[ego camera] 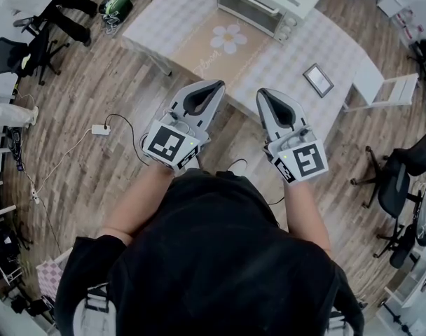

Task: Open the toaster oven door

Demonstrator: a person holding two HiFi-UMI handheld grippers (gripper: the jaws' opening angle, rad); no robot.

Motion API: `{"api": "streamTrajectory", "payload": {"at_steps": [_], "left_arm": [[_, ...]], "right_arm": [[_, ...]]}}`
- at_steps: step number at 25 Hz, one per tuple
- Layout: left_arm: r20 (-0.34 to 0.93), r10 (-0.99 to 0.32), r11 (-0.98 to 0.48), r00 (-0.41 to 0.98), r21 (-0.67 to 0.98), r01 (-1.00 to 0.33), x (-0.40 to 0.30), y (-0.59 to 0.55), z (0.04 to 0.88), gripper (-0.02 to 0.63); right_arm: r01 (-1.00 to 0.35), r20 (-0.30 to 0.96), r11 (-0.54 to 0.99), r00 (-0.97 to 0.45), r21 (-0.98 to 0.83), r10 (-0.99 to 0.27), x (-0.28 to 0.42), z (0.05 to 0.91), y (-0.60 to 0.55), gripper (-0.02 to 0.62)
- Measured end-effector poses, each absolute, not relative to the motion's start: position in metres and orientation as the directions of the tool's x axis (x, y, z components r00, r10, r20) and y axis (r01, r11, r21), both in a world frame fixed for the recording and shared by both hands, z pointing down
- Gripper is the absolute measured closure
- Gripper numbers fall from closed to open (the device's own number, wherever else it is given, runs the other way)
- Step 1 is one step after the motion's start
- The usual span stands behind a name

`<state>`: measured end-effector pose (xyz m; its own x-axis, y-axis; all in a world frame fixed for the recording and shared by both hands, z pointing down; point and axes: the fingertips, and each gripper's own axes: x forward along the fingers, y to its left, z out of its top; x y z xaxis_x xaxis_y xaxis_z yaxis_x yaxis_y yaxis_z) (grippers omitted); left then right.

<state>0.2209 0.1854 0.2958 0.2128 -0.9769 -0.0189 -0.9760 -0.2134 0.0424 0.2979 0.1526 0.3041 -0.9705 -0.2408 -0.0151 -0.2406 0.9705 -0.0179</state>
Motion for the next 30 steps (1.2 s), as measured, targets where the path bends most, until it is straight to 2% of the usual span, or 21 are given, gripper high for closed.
{"api": "streamTrajectory", "payload": {"at_steps": [9,16,24,30], "left_arm": [[0.004,-0.981,-0.194,0.194,0.034,-0.98,0.246,0.163,0.303,0.591],[0.016,-0.979,-0.202,0.203,0.048,-0.978,0.229,0.151,0.307,0.591],[-0.004,-0.961,-0.277,0.277,0.056,-0.959,0.156,0.119,0.317,0.591],[0.019,-0.91,-0.412,0.414,0.059,-0.909,0.077,0.093,0.319,0.591]], "right_arm": [[-0.165,-0.016,0.986,-0.986,0.009,-0.165,0.315,0.312,0.138,0.578],[-0.152,-0.003,0.988,-0.988,-0.002,-0.152,0.291,0.32,0.126,0.578],[-0.199,0.046,0.98,-0.979,-0.003,-0.199,0.217,0.338,0.106,0.578],[-0.339,0.081,0.941,-0.938,-0.02,-0.336,0.132,0.337,0.082,0.578]]}}
